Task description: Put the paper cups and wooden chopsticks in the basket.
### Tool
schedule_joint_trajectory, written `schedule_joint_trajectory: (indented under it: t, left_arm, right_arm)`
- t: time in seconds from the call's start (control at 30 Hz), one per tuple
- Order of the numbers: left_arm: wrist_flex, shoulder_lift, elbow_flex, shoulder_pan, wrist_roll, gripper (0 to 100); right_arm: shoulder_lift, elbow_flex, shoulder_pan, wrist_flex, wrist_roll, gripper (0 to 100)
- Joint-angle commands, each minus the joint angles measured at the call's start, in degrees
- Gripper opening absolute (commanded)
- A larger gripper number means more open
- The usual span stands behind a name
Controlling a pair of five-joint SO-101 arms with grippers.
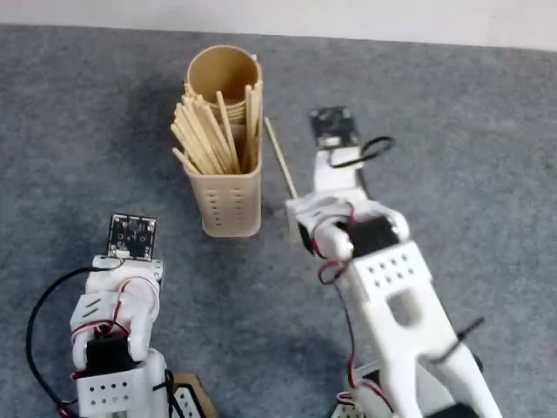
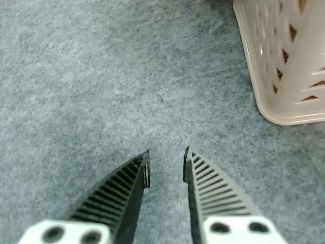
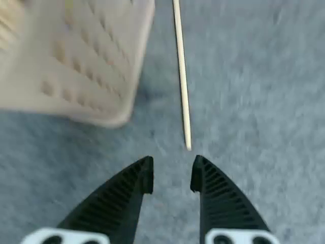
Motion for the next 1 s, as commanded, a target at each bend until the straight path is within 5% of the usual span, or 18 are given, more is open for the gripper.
schedule_joint_trajectory:
  t: [0.0, 0.37, 0.77, 0.97]
  left_arm:
    - [-1.1, -0.4, 0.3, 0.7, -0.4, 13]
    - [-1.1, -0.4, 0.2, 0.7, -0.4, 13]
    - [-1.0, -0.4, 0.1, 0.5, -0.4, 13]
    - [-1.0, -0.4, 0.1, 0.5, -0.4, 13]
  right_arm:
    - [7.5, -2.8, 0.8, 0.6, 1.1, 12.8]
    - [26.5, -2.9, -0.2, -20.7, 2.3, 13.7]
    - [37.0, -2.8, 1.7, -27.8, 16.3, 18.8]
    - [36.9, -2.9, 4.9, -27.7, 16.5, 1.8]
